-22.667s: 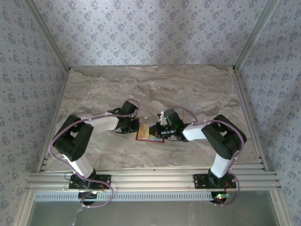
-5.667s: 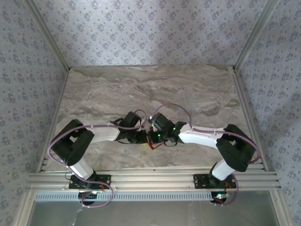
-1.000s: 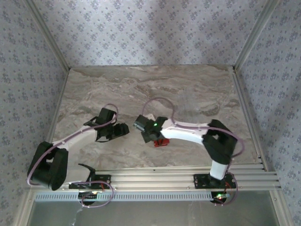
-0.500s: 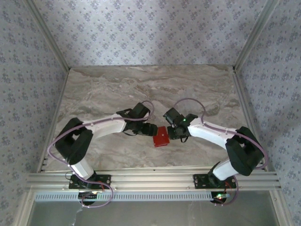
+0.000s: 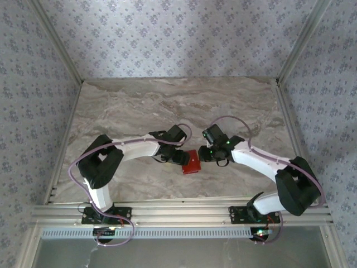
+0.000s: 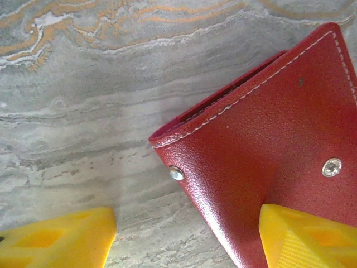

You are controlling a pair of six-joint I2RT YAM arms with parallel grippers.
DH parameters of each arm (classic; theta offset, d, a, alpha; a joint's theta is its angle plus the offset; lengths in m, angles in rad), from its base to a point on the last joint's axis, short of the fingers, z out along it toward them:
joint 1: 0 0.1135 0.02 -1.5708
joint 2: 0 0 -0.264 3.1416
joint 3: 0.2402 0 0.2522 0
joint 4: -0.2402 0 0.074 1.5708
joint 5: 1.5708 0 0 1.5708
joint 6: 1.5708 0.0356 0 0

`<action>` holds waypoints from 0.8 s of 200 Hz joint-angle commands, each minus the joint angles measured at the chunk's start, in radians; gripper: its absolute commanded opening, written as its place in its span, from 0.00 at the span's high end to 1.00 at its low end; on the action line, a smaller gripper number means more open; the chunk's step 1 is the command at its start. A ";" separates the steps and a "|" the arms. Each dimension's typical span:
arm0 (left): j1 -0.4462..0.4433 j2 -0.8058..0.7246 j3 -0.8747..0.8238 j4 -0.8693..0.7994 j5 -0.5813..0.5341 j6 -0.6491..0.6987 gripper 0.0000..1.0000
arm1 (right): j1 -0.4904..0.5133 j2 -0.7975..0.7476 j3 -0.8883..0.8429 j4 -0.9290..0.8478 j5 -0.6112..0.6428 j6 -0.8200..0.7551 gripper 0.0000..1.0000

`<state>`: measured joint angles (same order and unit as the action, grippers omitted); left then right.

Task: Put the credit cards into the card holder
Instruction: Close the button on the card holder.

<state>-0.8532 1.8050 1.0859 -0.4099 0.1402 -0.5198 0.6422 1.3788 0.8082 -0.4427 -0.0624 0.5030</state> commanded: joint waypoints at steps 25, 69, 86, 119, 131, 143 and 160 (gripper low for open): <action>-0.017 0.098 0.001 -0.013 -0.040 0.023 0.31 | -0.012 0.009 0.016 -0.009 -0.045 -0.021 0.61; -0.017 0.105 -0.001 -0.008 -0.040 0.024 0.31 | -0.015 0.071 0.031 0.010 -0.065 -0.025 0.66; -0.017 0.106 -0.002 -0.007 -0.037 0.024 0.31 | -0.018 0.080 0.035 0.014 -0.071 -0.027 0.67; -0.017 0.116 0.003 -0.008 -0.031 0.026 0.32 | -0.023 0.088 0.037 0.018 -0.071 -0.027 0.71; -0.017 0.116 0.002 -0.007 -0.031 0.026 0.32 | -0.025 0.093 0.037 0.022 -0.075 -0.028 0.74; -0.017 0.116 0.003 -0.007 -0.032 0.024 0.32 | -0.026 0.095 0.033 0.027 -0.080 -0.028 0.75; -0.017 0.117 0.003 -0.007 -0.031 0.023 0.32 | -0.026 0.094 0.031 0.034 -0.083 -0.029 0.78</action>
<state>-0.8604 1.8290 1.1168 -0.4458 0.1226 -0.5156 0.6220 1.4628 0.8181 -0.4171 -0.1257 0.4843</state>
